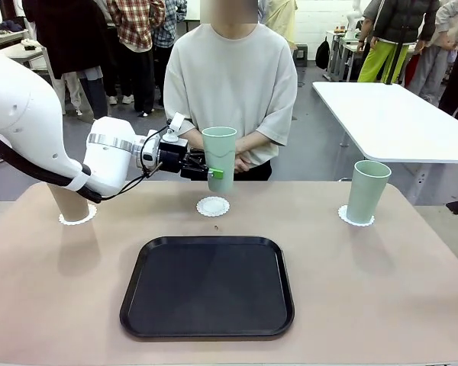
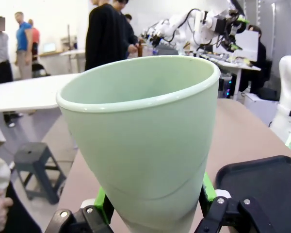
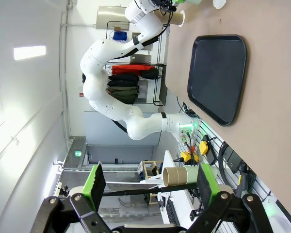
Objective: Place coasters on the table and set cups on them.
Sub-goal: Take one Reusable plastic cup from the Flat Tray and place it on a coaster set by the human.
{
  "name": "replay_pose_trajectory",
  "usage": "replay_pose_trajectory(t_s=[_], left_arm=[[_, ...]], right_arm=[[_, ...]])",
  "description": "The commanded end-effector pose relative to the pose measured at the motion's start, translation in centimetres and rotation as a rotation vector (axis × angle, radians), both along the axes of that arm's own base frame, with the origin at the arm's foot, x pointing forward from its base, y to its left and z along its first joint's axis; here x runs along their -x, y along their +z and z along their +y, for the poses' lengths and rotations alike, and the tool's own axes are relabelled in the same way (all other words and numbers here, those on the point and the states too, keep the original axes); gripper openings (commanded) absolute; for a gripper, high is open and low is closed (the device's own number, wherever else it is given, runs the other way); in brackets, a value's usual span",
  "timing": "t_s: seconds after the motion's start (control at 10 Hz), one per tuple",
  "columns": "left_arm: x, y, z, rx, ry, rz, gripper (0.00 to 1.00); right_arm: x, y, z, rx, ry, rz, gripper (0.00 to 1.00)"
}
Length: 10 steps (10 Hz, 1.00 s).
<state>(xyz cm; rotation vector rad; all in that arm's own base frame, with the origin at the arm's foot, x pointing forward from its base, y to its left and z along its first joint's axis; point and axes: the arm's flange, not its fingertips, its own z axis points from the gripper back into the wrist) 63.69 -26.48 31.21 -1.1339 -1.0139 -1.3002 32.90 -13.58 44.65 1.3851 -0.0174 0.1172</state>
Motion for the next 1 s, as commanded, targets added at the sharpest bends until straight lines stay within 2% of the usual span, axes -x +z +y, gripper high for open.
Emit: replay_pose_trajectory(t_s=[0.0,0.5,0.9], left_arm=[[-1.2,-0.5,-0.4,-0.016,0.026,-0.029,0.84],[-2.7,-3.2,0.1,-0.048,0.012,-0.036,0.84],[-2.5,-3.0,0.9,-0.067,0.004,-0.053,0.84]], right_arm=[[0.1,0.1,0.0,0.002,-0.003,0.015,1.00],[0.1,0.1,0.0,0.002,-0.003,0.015,1.00],[0.1,0.1,0.0,0.002,-0.003,0.015,1.00]])
